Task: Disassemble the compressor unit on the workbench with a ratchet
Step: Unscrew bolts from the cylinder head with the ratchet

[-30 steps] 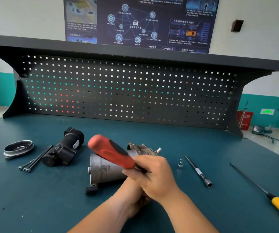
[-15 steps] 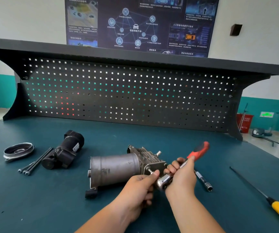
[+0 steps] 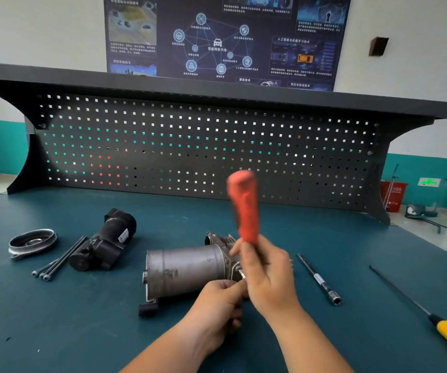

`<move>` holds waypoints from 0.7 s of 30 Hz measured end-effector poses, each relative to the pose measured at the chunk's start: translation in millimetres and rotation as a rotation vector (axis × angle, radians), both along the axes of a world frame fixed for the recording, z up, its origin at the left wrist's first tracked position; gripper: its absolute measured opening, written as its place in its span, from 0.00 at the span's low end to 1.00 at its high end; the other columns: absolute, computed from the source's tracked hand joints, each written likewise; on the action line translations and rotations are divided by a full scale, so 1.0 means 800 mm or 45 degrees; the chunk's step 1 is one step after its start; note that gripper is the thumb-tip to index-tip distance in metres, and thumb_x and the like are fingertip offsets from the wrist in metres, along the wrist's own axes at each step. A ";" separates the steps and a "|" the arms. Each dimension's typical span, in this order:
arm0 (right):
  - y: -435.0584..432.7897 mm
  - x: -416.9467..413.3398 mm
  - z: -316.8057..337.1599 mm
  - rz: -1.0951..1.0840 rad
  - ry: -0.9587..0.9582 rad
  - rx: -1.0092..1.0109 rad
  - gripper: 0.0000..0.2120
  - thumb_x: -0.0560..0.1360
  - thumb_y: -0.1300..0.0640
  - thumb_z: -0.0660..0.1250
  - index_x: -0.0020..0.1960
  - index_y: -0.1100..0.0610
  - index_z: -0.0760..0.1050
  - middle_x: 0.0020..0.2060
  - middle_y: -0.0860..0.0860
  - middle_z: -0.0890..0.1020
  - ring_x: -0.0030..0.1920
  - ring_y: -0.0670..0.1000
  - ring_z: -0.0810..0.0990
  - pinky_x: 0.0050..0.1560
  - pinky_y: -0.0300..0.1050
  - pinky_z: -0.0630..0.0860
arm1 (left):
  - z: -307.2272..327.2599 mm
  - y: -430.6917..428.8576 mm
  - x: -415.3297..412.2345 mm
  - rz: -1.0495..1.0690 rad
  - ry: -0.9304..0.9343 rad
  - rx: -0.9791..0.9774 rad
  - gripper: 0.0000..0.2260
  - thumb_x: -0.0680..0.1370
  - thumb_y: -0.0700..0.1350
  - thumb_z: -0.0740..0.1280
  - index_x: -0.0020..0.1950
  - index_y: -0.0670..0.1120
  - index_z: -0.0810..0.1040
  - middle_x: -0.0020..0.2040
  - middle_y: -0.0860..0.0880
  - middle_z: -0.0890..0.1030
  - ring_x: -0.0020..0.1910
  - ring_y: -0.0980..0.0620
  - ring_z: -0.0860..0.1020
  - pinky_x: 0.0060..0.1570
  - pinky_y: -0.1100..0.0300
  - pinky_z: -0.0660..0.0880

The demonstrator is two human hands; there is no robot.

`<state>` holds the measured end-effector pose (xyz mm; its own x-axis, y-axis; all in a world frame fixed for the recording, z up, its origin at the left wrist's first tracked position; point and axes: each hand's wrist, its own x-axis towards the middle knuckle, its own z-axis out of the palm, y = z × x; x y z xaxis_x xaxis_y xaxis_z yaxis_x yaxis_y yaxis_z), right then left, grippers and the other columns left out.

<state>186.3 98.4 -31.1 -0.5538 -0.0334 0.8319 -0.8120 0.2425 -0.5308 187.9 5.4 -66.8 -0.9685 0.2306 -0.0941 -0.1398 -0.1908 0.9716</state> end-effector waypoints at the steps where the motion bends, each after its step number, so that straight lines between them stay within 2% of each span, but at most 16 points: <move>1: -0.001 0.000 -0.001 -0.014 0.057 0.156 0.17 0.75 0.41 0.59 0.36 0.52 0.73 0.25 0.41 0.70 0.28 0.40 0.67 0.30 0.41 0.63 | -0.001 0.001 0.000 0.011 0.011 0.004 0.13 0.74 0.40 0.65 0.30 0.48 0.68 0.24 0.51 0.65 0.21 0.57 0.59 0.21 0.66 0.57; 4: -0.005 -0.002 0.000 -0.037 0.175 0.410 0.19 0.77 0.37 0.57 0.38 0.51 0.70 0.28 0.42 0.68 0.31 0.41 0.67 0.31 0.45 0.66 | 0.003 0.002 0.005 0.025 0.056 0.043 0.02 0.67 0.45 0.62 0.35 0.48 0.72 0.30 0.47 0.69 0.28 0.53 0.64 0.28 0.62 0.57; 6: -0.006 -0.002 -0.004 -0.018 0.145 0.326 0.22 0.76 0.36 0.57 0.37 0.53 0.72 0.29 0.44 0.70 0.30 0.42 0.68 0.31 0.46 0.67 | 0.002 0.001 0.005 0.012 0.044 0.060 0.05 0.69 0.42 0.61 0.33 0.47 0.71 0.28 0.48 0.67 0.26 0.54 0.62 0.27 0.63 0.56; 8: -0.007 0.001 -0.008 0.039 0.008 0.041 0.24 0.74 0.37 0.61 0.36 0.57 0.74 0.25 0.44 0.70 0.27 0.41 0.67 0.29 0.40 0.63 | 0.000 0.000 0.002 -0.001 0.031 0.048 0.15 0.74 0.35 0.61 0.27 0.47 0.69 0.23 0.51 0.65 0.20 0.57 0.58 0.21 0.66 0.56; 11: -0.007 0.005 -0.001 0.164 -0.281 -0.591 0.19 0.74 0.42 0.61 0.35 0.58 0.71 0.20 0.44 0.66 0.21 0.42 0.62 0.24 0.35 0.60 | 0.004 0.000 0.005 -0.025 0.023 0.095 0.23 0.77 0.39 0.65 0.21 0.46 0.69 0.22 0.53 0.65 0.18 0.59 0.57 0.18 0.68 0.56; 14: 0.006 -0.007 0.004 0.071 -0.569 -1.167 0.22 0.80 0.43 0.55 0.35 0.58 0.68 0.19 0.45 0.63 0.19 0.44 0.60 0.24 0.39 0.60 | 0.005 0.003 0.005 -0.017 -0.006 0.135 0.23 0.76 0.44 0.67 0.21 0.47 0.70 0.22 0.54 0.63 0.18 0.59 0.57 0.18 0.68 0.56; 17: 0.019 -0.019 0.000 0.158 -0.911 -1.724 0.23 0.80 0.41 0.52 0.33 0.55 0.66 0.17 0.45 0.62 0.16 0.44 0.59 0.21 0.36 0.58 | 0.007 0.007 0.004 0.003 -0.034 0.146 0.16 0.76 0.45 0.67 0.29 0.47 0.70 0.23 0.53 0.63 0.18 0.59 0.57 0.18 0.68 0.56; 19: 0.021 -0.023 -0.001 0.190 -0.972 -1.835 0.24 0.80 0.40 0.52 0.33 0.55 0.65 0.16 0.45 0.62 0.15 0.44 0.59 0.20 0.34 0.57 | 0.007 0.007 0.004 0.010 -0.051 0.123 0.15 0.76 0.47 0.68 0.30 0.47 0.69 0.22 0.54 0.63 0.18 0.59 0.57 0.19 0.68 0.56; 21: 0.020 -0.023 -0.001 0.141 -0.919 -1.684 0.23 0.80 0.40 0.53 0.34 0.55 0.66 0.17 0.45 0.62 0.16 0.44 0.60 0.22 0.38 0.59 | 0.009 0.006 0.006 0.005 -0.077 0.103 0.15 0.75 0.47 0.68 0.31 0.47 0.69 0.22 0.54 0.62 0.18 0.59 0.57 0.19 0.68 0.55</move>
